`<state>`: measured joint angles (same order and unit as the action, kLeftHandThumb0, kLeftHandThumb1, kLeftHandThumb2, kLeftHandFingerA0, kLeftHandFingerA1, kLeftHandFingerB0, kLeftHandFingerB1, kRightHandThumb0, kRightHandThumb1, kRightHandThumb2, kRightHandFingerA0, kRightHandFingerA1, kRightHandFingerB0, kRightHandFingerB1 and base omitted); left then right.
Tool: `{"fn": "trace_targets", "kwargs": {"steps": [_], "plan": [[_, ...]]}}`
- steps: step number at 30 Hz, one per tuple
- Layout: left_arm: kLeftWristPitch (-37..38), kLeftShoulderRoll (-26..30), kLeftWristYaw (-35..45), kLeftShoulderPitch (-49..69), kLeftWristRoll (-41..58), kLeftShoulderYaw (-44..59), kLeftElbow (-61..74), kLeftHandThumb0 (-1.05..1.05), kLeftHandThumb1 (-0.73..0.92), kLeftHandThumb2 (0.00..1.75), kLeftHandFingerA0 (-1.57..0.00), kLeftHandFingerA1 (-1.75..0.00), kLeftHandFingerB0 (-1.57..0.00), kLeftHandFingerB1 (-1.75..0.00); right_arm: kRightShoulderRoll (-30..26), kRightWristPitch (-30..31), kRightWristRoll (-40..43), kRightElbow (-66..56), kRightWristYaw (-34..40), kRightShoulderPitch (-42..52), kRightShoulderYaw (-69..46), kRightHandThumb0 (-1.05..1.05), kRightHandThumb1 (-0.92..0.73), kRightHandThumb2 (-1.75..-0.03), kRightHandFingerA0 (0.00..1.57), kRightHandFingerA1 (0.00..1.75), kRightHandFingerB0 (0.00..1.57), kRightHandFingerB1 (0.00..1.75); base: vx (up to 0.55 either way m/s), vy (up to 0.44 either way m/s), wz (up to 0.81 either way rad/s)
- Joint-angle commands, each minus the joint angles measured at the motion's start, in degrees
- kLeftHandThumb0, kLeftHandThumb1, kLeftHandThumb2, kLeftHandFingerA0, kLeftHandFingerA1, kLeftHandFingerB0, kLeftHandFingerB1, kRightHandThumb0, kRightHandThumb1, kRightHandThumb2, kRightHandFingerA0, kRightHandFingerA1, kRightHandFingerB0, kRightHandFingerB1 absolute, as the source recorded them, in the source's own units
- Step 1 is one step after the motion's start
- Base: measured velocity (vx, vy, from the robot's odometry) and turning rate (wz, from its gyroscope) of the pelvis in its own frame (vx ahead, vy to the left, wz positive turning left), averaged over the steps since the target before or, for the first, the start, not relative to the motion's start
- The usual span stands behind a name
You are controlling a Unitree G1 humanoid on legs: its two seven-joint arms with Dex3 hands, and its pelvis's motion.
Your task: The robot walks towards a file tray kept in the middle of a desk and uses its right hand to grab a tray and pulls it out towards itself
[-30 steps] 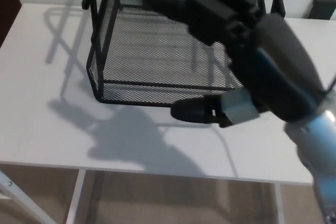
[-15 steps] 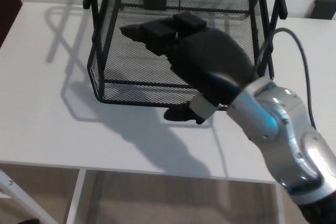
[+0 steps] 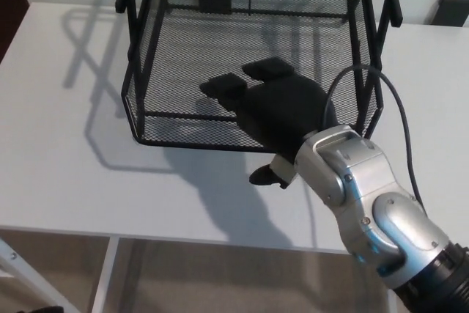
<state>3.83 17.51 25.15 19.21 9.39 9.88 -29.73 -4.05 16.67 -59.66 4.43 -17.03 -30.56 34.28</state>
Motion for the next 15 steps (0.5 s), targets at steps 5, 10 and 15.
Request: {"fn": "trace_targets", "kwargs": {"steps": [5,10,15], "plan": [[2.96,2.60,-0.56,2.32,-3.42,-1.18,0.58,-0.38,0.43,0.65,-0.58,-0.48,-0.45,-0.45,0.40,9.14,-7.68,0.43,-2.47,2.65,2.57,-0.60,-0.39,-0.71,0.07,0.30,0.11,0.34,0.00,0.000,0.00],[2.10,2.89,-1.25,2.23,-4.12,-1.54,1.43,-0.35,0.45,0.64,-0.58,-0.47,-0.46,-0.44,1.13,10.17,-8.08,-0.95,-2.95,4.44,3.25,-0.56,-0.42,-0.54,0.07,0.26,0.16,0.27,0.00,0.000,0.00],[1.31,2.73,-0.82,0.92,-3.30,-1.48,1.39,-0.35,0.43,0.64,-0.58,-0.48,-0.48,-0.45,1.19,9.90,-8.06,-1.27,-2.17,5.71,3.64,-0.59,-0.39,-0.68,0.08,0.32,0.11,0.34,0.00,0.000,0.00]]}}
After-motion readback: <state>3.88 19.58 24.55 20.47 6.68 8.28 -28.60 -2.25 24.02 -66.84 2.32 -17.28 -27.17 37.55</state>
